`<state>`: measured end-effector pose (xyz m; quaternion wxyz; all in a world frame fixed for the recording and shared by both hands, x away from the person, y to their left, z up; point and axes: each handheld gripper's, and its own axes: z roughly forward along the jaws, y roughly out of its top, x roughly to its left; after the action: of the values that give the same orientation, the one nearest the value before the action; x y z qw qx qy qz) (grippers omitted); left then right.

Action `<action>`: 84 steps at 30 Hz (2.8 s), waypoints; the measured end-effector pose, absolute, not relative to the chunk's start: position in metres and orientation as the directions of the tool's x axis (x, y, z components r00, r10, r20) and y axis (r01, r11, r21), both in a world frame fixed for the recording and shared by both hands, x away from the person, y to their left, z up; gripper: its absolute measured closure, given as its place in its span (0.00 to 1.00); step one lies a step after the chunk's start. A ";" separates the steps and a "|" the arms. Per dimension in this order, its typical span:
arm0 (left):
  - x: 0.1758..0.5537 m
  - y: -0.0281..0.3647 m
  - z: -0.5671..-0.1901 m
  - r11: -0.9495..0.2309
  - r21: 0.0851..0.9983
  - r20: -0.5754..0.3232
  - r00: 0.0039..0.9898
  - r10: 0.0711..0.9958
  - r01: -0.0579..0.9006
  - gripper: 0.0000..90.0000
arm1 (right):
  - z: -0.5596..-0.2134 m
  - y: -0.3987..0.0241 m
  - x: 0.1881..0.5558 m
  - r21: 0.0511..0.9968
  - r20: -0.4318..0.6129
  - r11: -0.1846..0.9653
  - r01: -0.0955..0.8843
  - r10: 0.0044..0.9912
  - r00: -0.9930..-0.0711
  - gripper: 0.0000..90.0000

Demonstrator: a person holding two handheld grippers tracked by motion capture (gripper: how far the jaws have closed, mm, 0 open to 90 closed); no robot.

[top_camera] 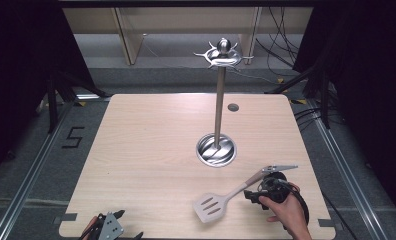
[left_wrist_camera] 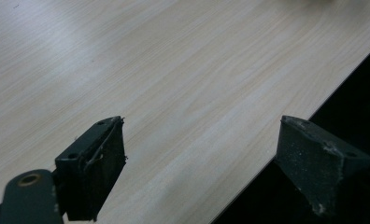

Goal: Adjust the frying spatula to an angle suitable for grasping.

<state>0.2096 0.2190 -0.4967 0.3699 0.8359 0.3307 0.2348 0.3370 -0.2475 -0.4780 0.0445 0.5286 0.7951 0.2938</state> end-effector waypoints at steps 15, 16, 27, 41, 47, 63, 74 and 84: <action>0.211 0.220 -0.496 -0.532 0.762 0.170 0.678 0.715 0.369 0.17 | -0.478 -0.265 0.345 0.600 0.102 0.419 0.682 0.805 -0.584 0.97; 0.210 0.219 -0.497 -0.519 0.769 0.157 0.676 0.720 0.374 0.17 | -0.479 -0.267 0.346 0.600 0.098 0.421 0.681 0.805 -0.585 0.98; 0.212 0.221 -0.495 -0.545 0.755 0.173 0.691 0.702 0.364 0.17 | -0.489 -0.266 0.359 0.549 0.083 0.386 0.741 0.857 -0.509 1.00; 0.211 0.221 -0.495 -0.545 0.755 0.173 0.690 0.703 0.366 0.17 | -0.488 -0.258 0.373 0.559 0.064 0.390 0.732 0.859 -0.507 1.00; 0.212 0.221 -0.496 -0.542 0.759 0.176 0.689 0.703 0.360 0.17 | -0.489 -0.255 0.378 0.565 0.061 0.389 0.727 0.859 -0.507 1.00; 0.211 0.220 -0.497 -0.524 0.760 0.157 0.672 0.723 0.385 0.17 | -0.490 -0.241 0.411 0.577 0.086 0.366 0.730 0.862 -0.500 1.00; 0.211 0.221 -0.496 -0.520 0.765 0.159 0.672 0.724 0.379 0.17 | -0.475 -0.236 0.429 0.540 0.094 0.348 0.766 0.880 -0.466 0.82; 0.212 0.222 -0.496 -0.542 0.759 0.173 0.690 0.702 0.361 0.17 | -0.469 -0.230 0.423 0.465 0.168 0.210 0.860 0.933 -0.319 0.38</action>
<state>0.2120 0.2216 -0.4962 0.3610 0.8455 0.3144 0.2367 0.4231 -0.2298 -0.4689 0.0741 0.5789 0.7743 0.2445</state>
